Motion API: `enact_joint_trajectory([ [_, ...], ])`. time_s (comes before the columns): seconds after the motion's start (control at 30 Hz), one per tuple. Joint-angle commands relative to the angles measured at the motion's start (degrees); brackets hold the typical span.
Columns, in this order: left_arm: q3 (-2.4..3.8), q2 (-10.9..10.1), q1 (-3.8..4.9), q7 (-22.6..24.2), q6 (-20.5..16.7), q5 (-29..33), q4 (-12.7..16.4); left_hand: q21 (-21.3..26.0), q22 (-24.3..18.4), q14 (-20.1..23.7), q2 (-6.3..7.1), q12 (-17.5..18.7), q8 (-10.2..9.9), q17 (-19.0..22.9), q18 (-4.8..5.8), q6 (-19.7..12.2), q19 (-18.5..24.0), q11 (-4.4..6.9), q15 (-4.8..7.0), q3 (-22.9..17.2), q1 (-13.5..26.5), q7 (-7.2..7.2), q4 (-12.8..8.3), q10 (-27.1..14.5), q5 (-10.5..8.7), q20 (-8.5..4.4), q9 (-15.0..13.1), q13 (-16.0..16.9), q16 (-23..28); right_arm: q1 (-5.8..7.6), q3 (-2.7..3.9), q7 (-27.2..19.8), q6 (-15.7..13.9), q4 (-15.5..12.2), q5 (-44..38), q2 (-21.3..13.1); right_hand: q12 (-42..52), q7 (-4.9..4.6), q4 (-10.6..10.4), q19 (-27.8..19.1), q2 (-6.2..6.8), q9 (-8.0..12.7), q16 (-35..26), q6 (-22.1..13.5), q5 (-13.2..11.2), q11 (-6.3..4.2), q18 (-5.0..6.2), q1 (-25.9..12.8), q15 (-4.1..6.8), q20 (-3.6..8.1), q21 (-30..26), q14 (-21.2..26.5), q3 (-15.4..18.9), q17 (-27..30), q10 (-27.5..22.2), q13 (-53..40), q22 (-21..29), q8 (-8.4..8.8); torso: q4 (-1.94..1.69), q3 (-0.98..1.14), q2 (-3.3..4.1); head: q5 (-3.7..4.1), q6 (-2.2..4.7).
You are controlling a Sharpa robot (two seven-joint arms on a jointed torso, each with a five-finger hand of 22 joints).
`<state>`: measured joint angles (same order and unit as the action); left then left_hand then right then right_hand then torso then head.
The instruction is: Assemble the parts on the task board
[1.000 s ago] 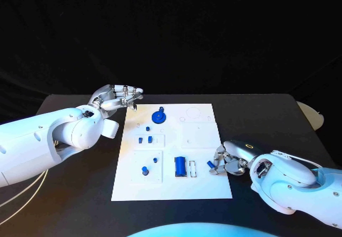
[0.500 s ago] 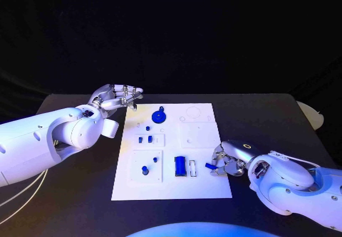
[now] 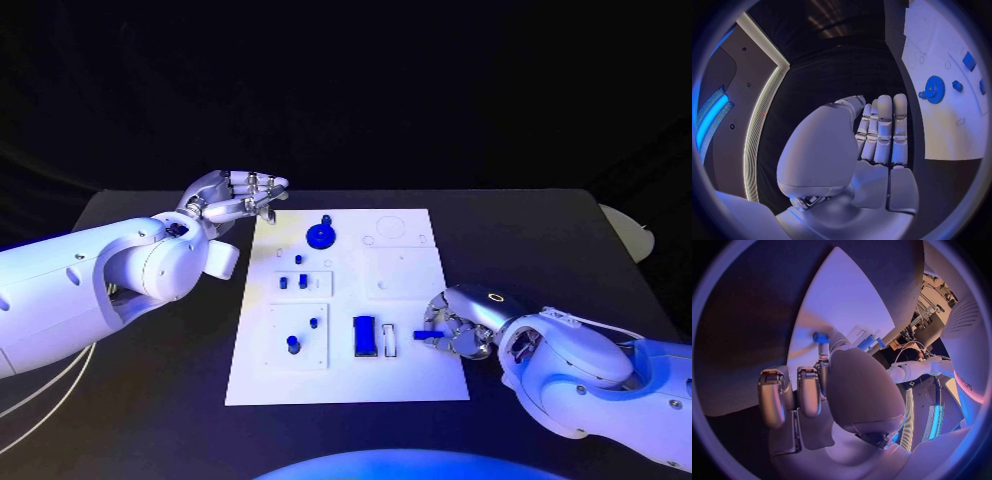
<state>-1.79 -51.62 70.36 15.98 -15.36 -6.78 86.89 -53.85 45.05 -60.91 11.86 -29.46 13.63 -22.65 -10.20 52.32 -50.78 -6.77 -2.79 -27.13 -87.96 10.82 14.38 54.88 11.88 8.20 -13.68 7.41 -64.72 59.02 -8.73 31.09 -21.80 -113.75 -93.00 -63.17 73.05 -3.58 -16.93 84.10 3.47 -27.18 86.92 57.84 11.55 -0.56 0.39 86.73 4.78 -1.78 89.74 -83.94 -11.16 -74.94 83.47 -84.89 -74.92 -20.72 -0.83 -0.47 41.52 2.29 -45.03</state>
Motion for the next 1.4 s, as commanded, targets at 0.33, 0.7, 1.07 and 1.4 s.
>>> enact_joint_trajectory([
  [0.33,0.04,0.00,0.02,0.23,0.78,0.12,0.18,0.36,-0.06,-0.41,-0.10,-0.34,0.03,0.09,-0.36,-0.27,-0.42,-0.05,0.08,-0.31,0.45,-0.01,-0.12,-0.29,-0.23,0.09,-0.06,0.09,0.20,-0.35,-0.38,0.73,3.50,0.48,0.92,-0.06,0.67,-0.42,8.36,5.90,3.28,-3.67,0.05,1.49,-2.83,0.07,-0.39,-13.70,-0.69,-0.41,0.26,-4.62,-34.23,-7.96,0.72,4.24,-15.08,-1.95,0.08,0.05,0.00,-0.16,0.00],
  [0.7,0.03,0.00,0.02,0.07,0.90,0.11,0.20,0.36,-0.06,-0.41,-0.10,-0.34,0.03,0.09,-0.36,-0.27,-0.42,-0.05,0.08,-0.31,0.45,-0.01,-0.12,-0.29,-0.23,0.09,-0.06,0.09,0.20,0.60,-0.28,0.70,-0.99,-0.76,1.82,0.31,1.67,-0.23,10.47,5.90,5.28,-4.78,0.19,1.36,-2.77,-0.06,-0.39,-16.50,-0.60,-0.35,0.26,-4.71,-33.80,-8.30,1.19,3.57,-15.08,-2.70,0.00,0.02,0.04,-0.17,0.14],
  [1.07,0.03,0.09,0.02,-0.09,1.05,0.03,0.27,0.37,-0.07,-0.40,-0.06,-0.34,0.02,0.10,-0.36,-0.30,-0.42,-0.05,0.09,-0.34,0.41,-0.01,-0.19,-0.31,-0.23,0.09,-0.06,0.09,0.21,1.35,-0.23,0.25,-4.76,-1.34,6.98,3.11,1.49,-0.10,11.05,5.90,5.98,-5.38,0.14,0.96,-3.83,-0.14,-0.39,-17.62,-0.53,-0.30,0.26,-4.69,-32.79,-8.20,1.15,3.62,-15.08,-3.02,-0.07,-0.05,-0.01,-0.17,0.12],
  [1.4,0.03,0.00,0.02,-0.24,1.11,-0.02,0.44,0.38,-0.07,-0.39,-0.03,-0.34,0.02,0.11,-0.36,-0.33,-0.43,-0.06,0.09,-0.37,0.40,0.00,-0.24,-0.34,-0.23,0.09,-0.06,0.08,0.23,1.41,-0.22,0.60,-2.74,-0.60,10.96,4.66,2.03,0.16,10.86,5.90,6.49,-6.05,0.21,0.96,-3.17,-0.33,-0.39,-19.24,-0.40,-0.20,0.26,-4.74,-30.99,-8.40,1.38,3.26,-15.08,-3.54,-0.01,-0.08,-0.01,-0.24,0.02],
])
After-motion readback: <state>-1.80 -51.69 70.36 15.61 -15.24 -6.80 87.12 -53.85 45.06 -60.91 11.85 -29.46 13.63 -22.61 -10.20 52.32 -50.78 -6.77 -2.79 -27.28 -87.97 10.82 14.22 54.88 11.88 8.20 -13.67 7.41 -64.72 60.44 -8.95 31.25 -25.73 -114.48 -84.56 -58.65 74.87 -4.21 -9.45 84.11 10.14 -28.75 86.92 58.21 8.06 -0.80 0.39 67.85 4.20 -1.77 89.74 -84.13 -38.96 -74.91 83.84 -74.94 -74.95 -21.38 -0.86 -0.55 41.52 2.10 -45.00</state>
